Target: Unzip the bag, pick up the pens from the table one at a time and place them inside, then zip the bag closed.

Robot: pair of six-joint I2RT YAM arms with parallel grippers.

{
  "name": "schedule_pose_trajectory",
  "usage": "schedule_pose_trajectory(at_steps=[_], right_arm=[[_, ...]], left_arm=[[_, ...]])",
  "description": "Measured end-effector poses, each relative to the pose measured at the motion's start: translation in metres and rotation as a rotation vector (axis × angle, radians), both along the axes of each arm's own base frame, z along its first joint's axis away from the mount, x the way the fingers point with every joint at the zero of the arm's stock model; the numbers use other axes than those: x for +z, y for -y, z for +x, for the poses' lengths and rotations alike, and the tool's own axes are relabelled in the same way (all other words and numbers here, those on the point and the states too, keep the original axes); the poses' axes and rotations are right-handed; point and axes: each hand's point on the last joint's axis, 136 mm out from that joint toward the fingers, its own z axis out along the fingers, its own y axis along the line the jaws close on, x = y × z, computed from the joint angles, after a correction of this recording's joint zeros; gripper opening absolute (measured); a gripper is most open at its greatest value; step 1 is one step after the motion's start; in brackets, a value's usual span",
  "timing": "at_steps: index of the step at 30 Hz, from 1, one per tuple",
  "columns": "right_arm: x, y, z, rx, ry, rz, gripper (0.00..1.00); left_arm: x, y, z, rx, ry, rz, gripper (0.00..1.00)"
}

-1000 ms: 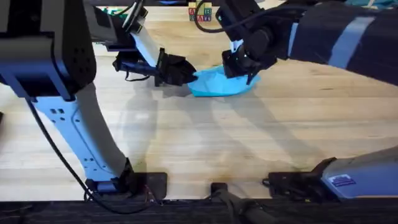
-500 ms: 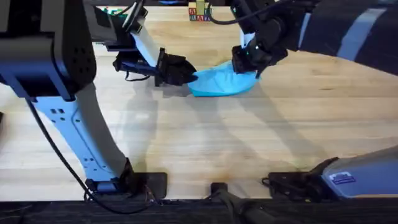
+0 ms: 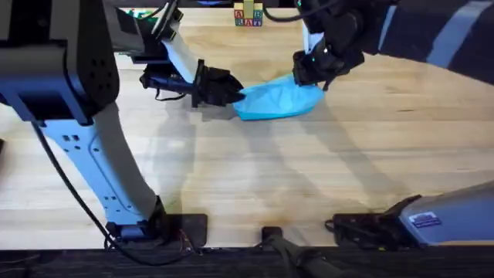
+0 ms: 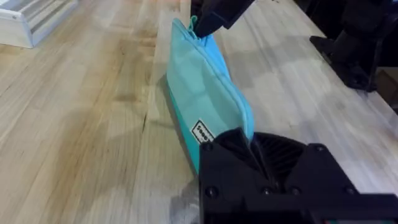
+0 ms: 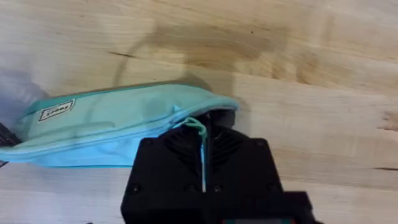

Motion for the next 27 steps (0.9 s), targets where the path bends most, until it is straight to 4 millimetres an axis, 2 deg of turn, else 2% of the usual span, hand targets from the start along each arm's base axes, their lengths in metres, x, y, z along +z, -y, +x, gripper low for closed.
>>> schedule_pose_trajectory(at_steps=[4,10,16,17,27], right_arm=[[0.008,-0.001,0.005,0.000,0.020,0.006,0.031],[0.008,0.003,0.005,0.001,0.016,-0.002,0.031],[0.004,0.033,0.002,-0.063,-0.037,-0.030,0.031],[0.002,0.045,0.000,-0.090,-0.055,-0.038,0.031],[0.001,0.057,0.002,-0.122,-0.066,-0.027,0.031]], left_arm=[[0.000,0.000,0.000,0.000,-0.001,0.000,0.042],[0.000,0.000,0.000,0.000,-0.003,0.000,0.042],[0.000,0.000,-0.001,-0.001,-0.005,0.001,0.042],[0.000,0.000,-0.001,-0.001,-0.007,0.001,0.042],[0.000,0.001,-0.001,-0.002,-0.007,0.000,0.042]])
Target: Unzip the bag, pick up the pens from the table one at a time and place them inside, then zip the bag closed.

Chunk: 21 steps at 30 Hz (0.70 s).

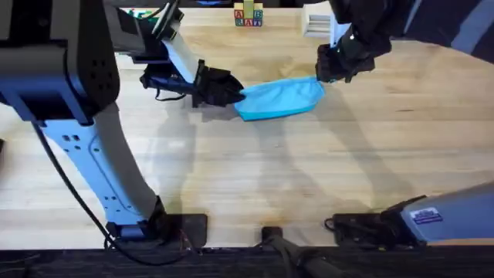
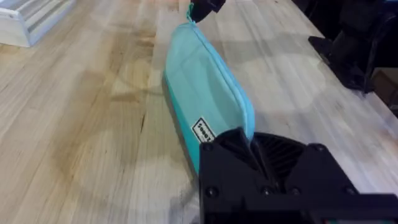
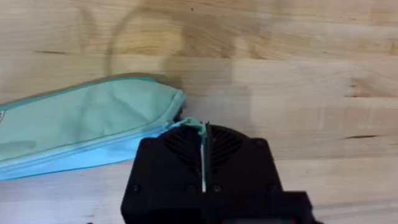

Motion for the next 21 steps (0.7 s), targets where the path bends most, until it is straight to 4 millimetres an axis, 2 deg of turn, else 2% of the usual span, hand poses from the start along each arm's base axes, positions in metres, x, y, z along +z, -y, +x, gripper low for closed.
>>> schedule_pose_trajectory(at_steps=[14,21], right_arm=[[-0.003,0.012,0.000,-0.043,-0.028,0.067,0.031],[-0.006,0.027,-0.001,-0.097,-0.059,0.132,0.031]], left_arm=[[0.000,0.001,0.000,0.000,0.000,-0.003,0.042],[0.002,0.005,-0.001,-0.007,0.004,-0.015,0.042]])
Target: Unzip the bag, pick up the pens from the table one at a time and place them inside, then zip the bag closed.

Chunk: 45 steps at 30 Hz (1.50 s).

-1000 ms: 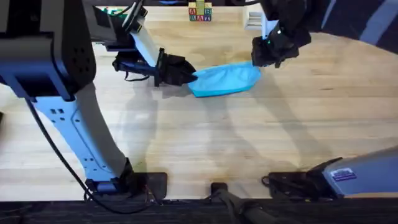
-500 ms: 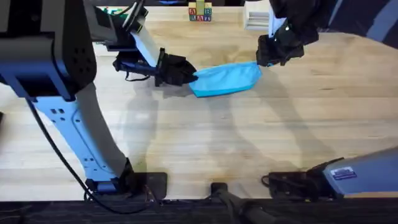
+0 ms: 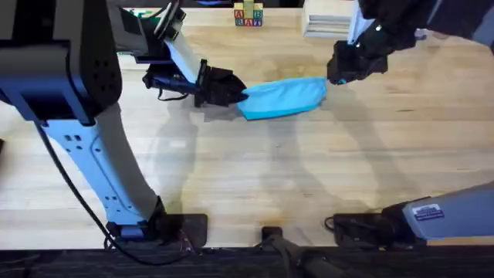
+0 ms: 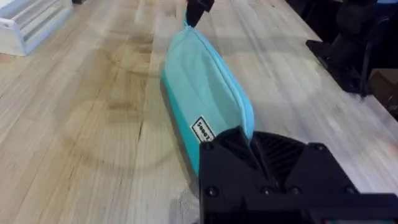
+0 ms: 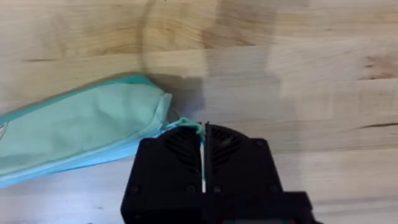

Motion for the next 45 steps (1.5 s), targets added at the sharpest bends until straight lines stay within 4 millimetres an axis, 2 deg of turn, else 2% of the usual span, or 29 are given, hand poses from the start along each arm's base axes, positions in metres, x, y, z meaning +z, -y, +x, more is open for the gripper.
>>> schedule_pose_trajectory(at_steps=[9,14,15,19,22,32,33,39,40,45], right_arm=[[-0.023,0.016,-0.001,-0.055,-0.081,0.042,0.031],[-0.028,0.023,0.002,-0.071,-0.089,0.058,0.031],[-0.029,0.030,0.003,-0.083,-0.088,0.034,0.031],[-0.041,0.088,0.002,-0.210,-0.118,-0.084,0.031],[-0.046,0.110,-0.004,-0.256,-0.145,-0.129,0.031],[-0.044,0.113,-0.010,-0.248,-0.165,-0.166,0.031],[-0.043,0.113,-0.010,-0.248,-0.160,-0.166,0.031],[0.005,0.113,-0.006,-0.260,-0.018,-0.158,0.031],[0.024,0.113,-0.007,-0.250,0.035,-0.156,0.031],[0.052,0.104,-0.012,-0.193,0.104,-0.115,0.031]], left_arm=[[0.001,0.002,0.000,-0.002,0.002,-0.007,0.042],[0.001,0.002,0.000,-0.002,0.002,-0.008,0.042],[0.000,0.002,0.000,-0.004,0.002,-0.003,0.042],[-0.002,-0.003,0.000,0.002,-0.002,0.012,0.042],[-0.002,-0.004,0.000,0.004,-0.002,0.014,0.042],[-0.003,-0.004,0.000,0.003,-0.002,0.016,0.042],[-0.003,-0.004,0.000,0.003,-0.002,0.016,0.042],[-0.003,-0.004,0.000,0.003,-0.002,0.016,0.042],[-0.003,-0.004,0.000,0.003,-0.001,0.016,0.042],[-0.003,-0.004,0.000,0.003,-0.002,0.016,0.042]])
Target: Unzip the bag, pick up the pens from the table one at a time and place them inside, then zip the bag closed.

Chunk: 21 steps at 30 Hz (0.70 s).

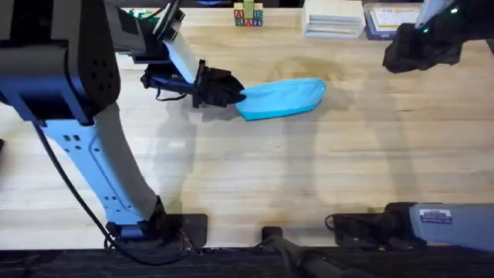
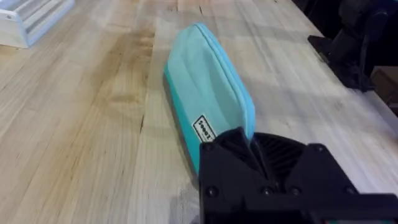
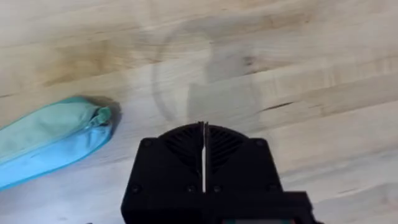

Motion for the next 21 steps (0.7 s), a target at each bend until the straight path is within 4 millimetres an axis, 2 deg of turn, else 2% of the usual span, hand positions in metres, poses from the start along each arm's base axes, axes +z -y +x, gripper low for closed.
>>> schedule_pose_trajectory(at_steps=[6,14,15,16,21], right_arm=[[0.036,-0.018,-0.011,0.097,0.096,0.052,0.033],[0.098,-0.062,-0.038,0.303,0.277,0.069,0.031],[0.105,-0.068,-0.044,0.328,0.299,0.071,0.031],[0.128,-0.094,-0.075,0.442,0.362,0.086,0.031],[0.134,-0.110,-0.106,0.525,0.363,0.103,0.031]], left_arm=[[0.000,0.000,0.000,0.000,0.000,0.000,0.042],[0.000,0.000,0.000,0.000,0.000,0.000,0.042],[0.000,0.000,0.000,0.000,0.000,0.000,0.042],[0.000,0.000,0.000,0.000,0.000,0.000,0.042],[0.000,0.000,0.000,0.000,0.000,0.000,0.042]])
